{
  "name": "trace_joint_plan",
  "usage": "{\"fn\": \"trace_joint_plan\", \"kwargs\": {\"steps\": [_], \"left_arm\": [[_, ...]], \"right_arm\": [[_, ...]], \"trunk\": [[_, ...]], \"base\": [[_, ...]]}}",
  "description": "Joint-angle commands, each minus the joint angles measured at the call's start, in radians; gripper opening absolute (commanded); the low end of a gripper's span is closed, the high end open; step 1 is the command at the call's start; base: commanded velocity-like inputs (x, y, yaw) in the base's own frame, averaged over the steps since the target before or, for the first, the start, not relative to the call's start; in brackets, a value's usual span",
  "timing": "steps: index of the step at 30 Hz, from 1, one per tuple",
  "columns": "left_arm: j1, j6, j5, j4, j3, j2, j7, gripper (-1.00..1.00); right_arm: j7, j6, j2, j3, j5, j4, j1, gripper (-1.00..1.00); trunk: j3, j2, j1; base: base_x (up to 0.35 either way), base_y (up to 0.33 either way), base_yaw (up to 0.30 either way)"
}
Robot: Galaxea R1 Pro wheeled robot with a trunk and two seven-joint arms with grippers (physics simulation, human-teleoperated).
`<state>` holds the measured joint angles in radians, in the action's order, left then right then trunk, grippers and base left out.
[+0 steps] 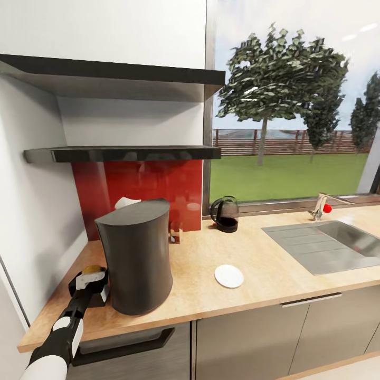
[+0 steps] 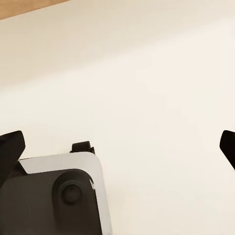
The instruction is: Set up a coffee station on the kitchen countertop: keep the coffee maker on the countertop, move the bottle of coffee from the kitchen shelf to the counter next to the coffee maker, place a paper coffee filter on top of the coffee maker, put the saucer next to the coffee maker with the coffee cup on the saucer, and place the electric kettle next to the coffee maker.
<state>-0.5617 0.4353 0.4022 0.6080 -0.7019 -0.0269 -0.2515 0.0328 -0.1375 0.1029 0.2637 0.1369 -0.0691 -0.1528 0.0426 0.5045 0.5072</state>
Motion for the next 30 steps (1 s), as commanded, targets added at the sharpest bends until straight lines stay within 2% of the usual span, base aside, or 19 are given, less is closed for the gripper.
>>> {"fn": "trace_joint_plan", "kwargs": {"steps": [1,9,16,30], "left_arm": [[-0.001,0.005,0.008,-0.001,-0.008,0.001,-0.008,1.0],[-0.001,0.006,0.008,0.0,-0.008,0.002,-0.008,1.0],[-0.001,0.006,0.007,0.0,-0.008,0.002,-0.008,1.0],[-0.001,0.007,0.007,0.001,-0.008,0.002,-0.008,1.0]], "right_arm": [[0.002,-0.004,0.0,0.008,0.01,0.002,-0.001,1.0],[0.002,-0.004,0.0,0.008,0.01,0.002,-0.001,1.0],[0.002,-0.004,0.0,0.008,0.01,0.002,-0.001,1.0],[0.002,-0.004,0.0,0.008,0.01,0.002,-0.001,1.0]], "trunk": [[0.0,0.001,0.0],[0.0,0.001,0.0],[0.0,0.001,0.0],[0.0,0.001,0.0]], "base": [[0.0,0.0,0.0],[-0.003,0.0,0.0],[-0.217,0.0,0.0],[-0.057,-0.009,0.0]]}}
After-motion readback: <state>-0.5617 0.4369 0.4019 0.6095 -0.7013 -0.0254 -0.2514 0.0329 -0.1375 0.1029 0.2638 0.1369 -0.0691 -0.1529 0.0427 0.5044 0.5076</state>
